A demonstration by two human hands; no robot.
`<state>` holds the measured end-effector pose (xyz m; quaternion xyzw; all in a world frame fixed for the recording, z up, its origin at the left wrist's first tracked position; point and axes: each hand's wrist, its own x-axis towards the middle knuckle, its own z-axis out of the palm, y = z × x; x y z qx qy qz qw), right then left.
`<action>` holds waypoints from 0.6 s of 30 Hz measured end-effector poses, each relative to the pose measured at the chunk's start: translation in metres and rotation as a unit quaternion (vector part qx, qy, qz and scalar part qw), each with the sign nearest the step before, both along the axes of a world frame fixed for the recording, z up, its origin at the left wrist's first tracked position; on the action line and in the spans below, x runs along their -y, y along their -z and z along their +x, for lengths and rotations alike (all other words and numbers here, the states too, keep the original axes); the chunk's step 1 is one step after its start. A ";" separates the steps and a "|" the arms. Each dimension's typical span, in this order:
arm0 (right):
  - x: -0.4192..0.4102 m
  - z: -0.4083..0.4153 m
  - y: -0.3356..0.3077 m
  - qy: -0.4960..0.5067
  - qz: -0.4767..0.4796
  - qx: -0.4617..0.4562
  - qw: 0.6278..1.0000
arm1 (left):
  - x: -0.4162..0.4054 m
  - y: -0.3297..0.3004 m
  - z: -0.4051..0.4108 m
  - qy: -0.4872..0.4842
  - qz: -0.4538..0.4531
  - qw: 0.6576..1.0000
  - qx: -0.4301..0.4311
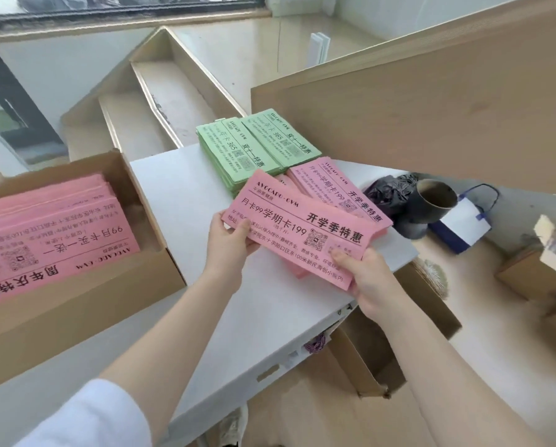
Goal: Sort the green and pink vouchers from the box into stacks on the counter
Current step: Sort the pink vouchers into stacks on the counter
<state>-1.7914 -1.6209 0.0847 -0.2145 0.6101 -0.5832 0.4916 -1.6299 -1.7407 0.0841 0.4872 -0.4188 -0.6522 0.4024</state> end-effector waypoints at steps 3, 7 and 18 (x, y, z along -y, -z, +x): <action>0.009 -0.002 -0.005 0.046 0.028 -0.044 0.998 | 0.024 -0.001 -0.016 -0.010 -0.028 0.999 0.027; 0.014 -0.005 -0.002 0.074 0.105 -0.084 0.988 | 0.055 0.012 -0.030 -0.002 -0.026 0.998 0.063; 0.007 0.004 0.010 -0.059 0.206 -0.179 0.960 | 0.026 0.036 -0.042 0.028 0.005 1.000 -0.008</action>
